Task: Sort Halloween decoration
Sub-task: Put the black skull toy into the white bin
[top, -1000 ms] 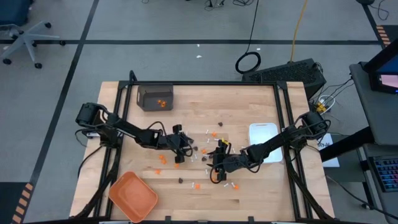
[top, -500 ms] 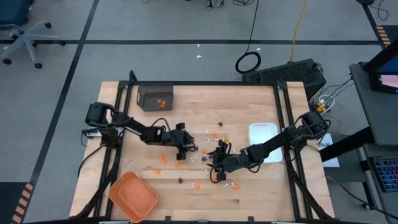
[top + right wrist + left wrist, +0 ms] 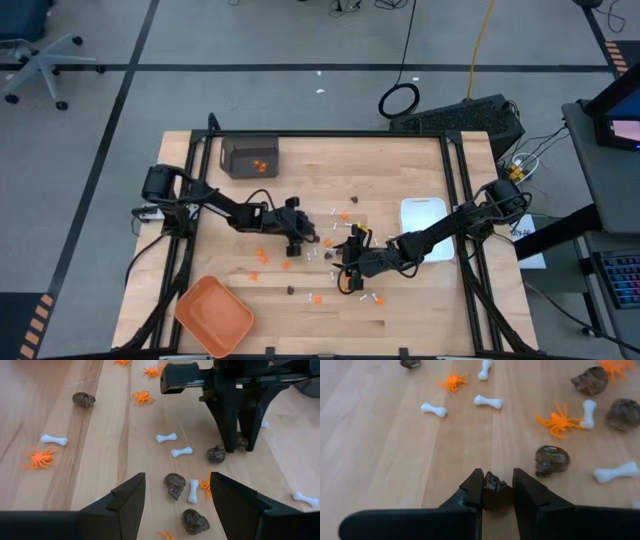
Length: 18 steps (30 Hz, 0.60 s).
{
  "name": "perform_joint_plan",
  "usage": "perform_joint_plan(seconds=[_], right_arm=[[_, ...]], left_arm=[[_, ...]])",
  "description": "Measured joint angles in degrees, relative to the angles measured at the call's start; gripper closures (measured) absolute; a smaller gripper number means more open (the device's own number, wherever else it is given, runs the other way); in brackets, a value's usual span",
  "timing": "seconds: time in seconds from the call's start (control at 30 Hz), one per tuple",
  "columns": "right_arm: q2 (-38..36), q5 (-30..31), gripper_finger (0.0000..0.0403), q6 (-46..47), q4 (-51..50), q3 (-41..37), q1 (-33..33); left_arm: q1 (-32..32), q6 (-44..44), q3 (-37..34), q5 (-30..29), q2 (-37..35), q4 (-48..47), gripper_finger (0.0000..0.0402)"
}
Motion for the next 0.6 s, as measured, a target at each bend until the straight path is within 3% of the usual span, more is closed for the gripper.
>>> perform_joint_plan(seconds=[0.37,0.6], right_arm=[[0.0,-2.2,0.0195,-3.3,0.1,0.0,0.0],[0.0,-2.4,0.0195,-12.0,2.5,0.0,0.0]], left_arm=[[0.1,-1.3,0.0,-0.5,-3.5,-0.6,0.0335],[-0.4,-5.8,0.0,-0.1,-8.9,-3.1,0.0337]])
